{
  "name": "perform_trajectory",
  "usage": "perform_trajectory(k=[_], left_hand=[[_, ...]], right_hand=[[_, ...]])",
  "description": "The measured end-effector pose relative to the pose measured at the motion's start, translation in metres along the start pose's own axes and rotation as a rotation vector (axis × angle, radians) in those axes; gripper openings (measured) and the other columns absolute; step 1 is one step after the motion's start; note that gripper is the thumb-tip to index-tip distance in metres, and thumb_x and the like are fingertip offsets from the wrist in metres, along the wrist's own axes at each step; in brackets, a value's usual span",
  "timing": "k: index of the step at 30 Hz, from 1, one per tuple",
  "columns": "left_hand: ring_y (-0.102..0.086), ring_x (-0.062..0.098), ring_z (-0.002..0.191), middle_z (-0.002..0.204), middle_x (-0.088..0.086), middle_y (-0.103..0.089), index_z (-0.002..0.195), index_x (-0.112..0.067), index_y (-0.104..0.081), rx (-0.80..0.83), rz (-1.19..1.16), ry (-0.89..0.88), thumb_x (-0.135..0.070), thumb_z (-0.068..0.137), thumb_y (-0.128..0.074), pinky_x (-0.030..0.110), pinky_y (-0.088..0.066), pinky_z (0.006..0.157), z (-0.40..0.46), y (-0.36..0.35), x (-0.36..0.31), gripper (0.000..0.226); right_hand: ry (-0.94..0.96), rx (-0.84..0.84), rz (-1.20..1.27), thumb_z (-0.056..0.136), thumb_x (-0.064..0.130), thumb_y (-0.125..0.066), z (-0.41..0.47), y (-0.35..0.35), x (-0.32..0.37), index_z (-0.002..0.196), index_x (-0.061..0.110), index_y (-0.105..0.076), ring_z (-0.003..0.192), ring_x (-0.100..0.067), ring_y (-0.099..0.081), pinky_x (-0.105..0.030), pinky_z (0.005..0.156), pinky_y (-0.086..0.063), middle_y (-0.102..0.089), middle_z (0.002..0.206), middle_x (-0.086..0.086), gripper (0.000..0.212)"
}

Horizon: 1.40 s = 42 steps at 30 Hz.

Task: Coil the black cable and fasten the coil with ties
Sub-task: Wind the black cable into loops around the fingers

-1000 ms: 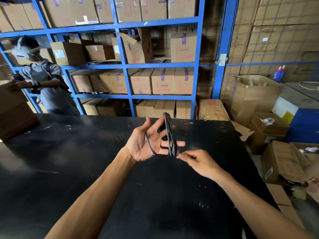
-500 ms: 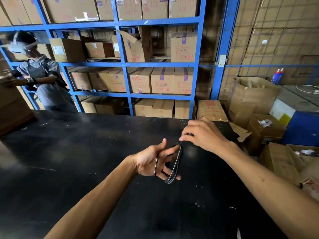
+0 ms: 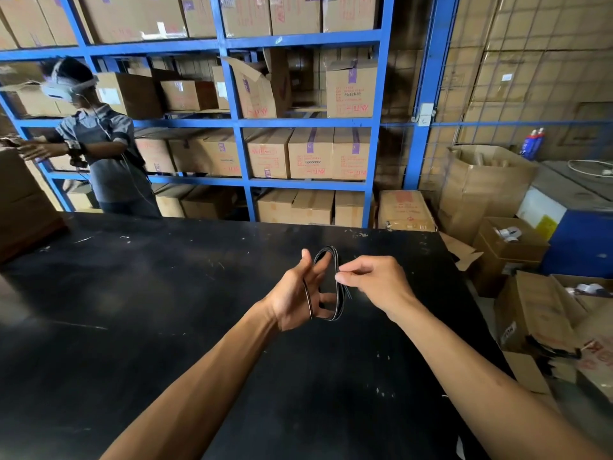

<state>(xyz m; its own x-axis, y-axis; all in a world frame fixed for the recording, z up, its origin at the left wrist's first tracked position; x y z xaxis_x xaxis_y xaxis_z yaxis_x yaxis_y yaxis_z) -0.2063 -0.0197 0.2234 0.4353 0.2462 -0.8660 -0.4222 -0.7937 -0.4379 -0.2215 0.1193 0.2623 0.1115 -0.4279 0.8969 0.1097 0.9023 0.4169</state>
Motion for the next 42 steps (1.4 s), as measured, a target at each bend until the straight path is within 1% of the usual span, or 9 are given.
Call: perform_trajectory(k=[6,11,15,18,22,27,31,36,42], left_hand=[[-0.067,0.036,0.115,0.169,-0.009,-0.013,0.155,-0.039,-0.032,0.047,0.073,0.024,-0.076,0.094,-0.02,0.071,-0.025,0.114,0.003,-0.006,0.003,0.073],[-0.063,0.043,0.119,0.154,0.007,-0.047,0.148,-0.035,-0.047,0.06,0.177,0.025,-0.084,0.087,-0.015,0.062,-0.047,0.103,0.004,-0.012,0.006,0.084],[-0.068,0.029,0.088,0.124,0.016,-0.062,0.134,-0.031,-0.063,0.035,0.174,0.008,-0.088,0.083,-0.019,0.051,-0.056,0.086,0.009,-0.008,0.011,0.088],[-0.059,0.02,0.068,0.107,0.012,-0.06,0.128,-0.024,-0.065,0.022,0.209,-0.019,-0.092,0.079,-0.024,0.037,-0.053,0.064,0.013,-0.006,0.013,0.094],[-0.044,0.015,0.052,0.076,0.01,-0.054,0.096,-0.009,-0.063,-0.148,0.404,-0.105,-0.098,0.073,-0.024,0.03,-0.04,0.048,0.015,-0.003,0.012,0.1],[-0.037,0.012,0.041,0.06,0.006,-0.051,0.052,-0.021,-0.048,-0.389,0.464,-0.098,-0.101,0.063,0.0,0.022,-0.033,0.041,0.014,0.017,0.015,0.094],[-0.031,0.011,0.032,0.043,0.0,-0.042,0.037,-0.023,-0.045,-0.485,0.373,-0.061,-0.082,0.087,-0.001,0.02,-0.027,0.036,0.01,0.024,0.019,0.089],[-0.029,0.013,0.031,0.04,0.001,-0.04,0.047,-0.016,-0.043,-0.468,0.396,-0.065,-0.06,0.101,-0.013,0.02,-0.025,0.036,0.01,0.02,0.017,0.077],[-0.038,0.016,0.04,0.054,0.008,-0.048,0.074,-0.007,-0.053,-0.399,0.448,-0.171,-0.051,0.106,-0.022,0.025,-0.032,0.041,0.007,0.005,0.01,0.062]], right_hand=[[-0.205,0.039,0.237,0.075,0.013,-0.091,-0.003,-0.004,-0.015,0.091,0.024,-0.075,0.087,-0.017,-0.077,-0.024,0.063,-0.062,-0.079,0.086,0.002,0.025],[-0.306,0.126,0.31,0.083,0.013,-0.085,-0.011,-0.014,-0.023,0.101,0.013,-0.079,0.075,-0.019,-0.076,-0.027,0.064,-0.064,-0.082,0.089,-0.01,0.019],[-0.312,0.119,0.238,0.086,0.019,-0.081,-0.014,-0.019,-0.024,0.08,0.024,-0.079,0.067,-0.013,-0.062,-0.026,0.057,-0.052,-0.071,0.077,-0.007,0.008],[-0.376,0.115,0.276,0.089,0.022,-0.08,-0.02,-0.023,-0.03,0.086,0.023,-0.079,0.068,-0.014,-0.056,-0.028,0.06,-0.048,-0.064,0.076,-0.006,0.003],[-0.405,0.118,0.35,0.095,0.018,-0.072,-0.024,-0.032,-0.03,0.09,0.008,-0.079,0.055,-0.011,-0.05,-0.024,0.051,-0.044,-0.061,0.066,-0.004,0.012],[-0.338,0.148,0.483,0.095,0.013,-0.072,-0.028,-0.045,-0.021,0.085,0.007,-0.078,0.063,-0.015,-0.059,-0.022,0.056,-0.052,-0.067,0.067,-0.005,0.013],[-0.292,0.201,0.628,0.095,0.008,-0.071,-0.031,-0.051,-0.018,0.094,-0.002,-0.076,0.069,-0.011,-0.068,-0.021,0.065,-0.058,-0.071,0.077,-0.006,0.011],[-0.26,0.212,0.633,0.094,0.019,-0.074,-0.031,-0.05,-0.019,0.1,-0.011,-0.072,0.073,-0.014,-0.067,-0.024,0.069,-0.058,-0.069,0.08,-0.007,0.03],[-0.327,0.041,0.493,0.096,0.02,-0.071,-0.023,-0.038,-0.038,0.094,-0.002,-0.078,0.065,-0.013,-0.063,-0.028,0.07,-0.06,-0.07,0.078,-0.011,0.023]])
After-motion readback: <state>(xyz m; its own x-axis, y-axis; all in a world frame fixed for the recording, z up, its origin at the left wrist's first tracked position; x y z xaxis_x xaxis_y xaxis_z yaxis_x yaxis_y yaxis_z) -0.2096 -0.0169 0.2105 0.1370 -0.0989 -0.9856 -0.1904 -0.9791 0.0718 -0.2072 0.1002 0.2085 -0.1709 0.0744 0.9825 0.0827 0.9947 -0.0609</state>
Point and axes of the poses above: each hand's wrist, its own z-axis towards the middle knuckle, its own y-axis out of the back of the hand, x = y × z, the point moved 9 cm from there along z, towards the middle knuckle
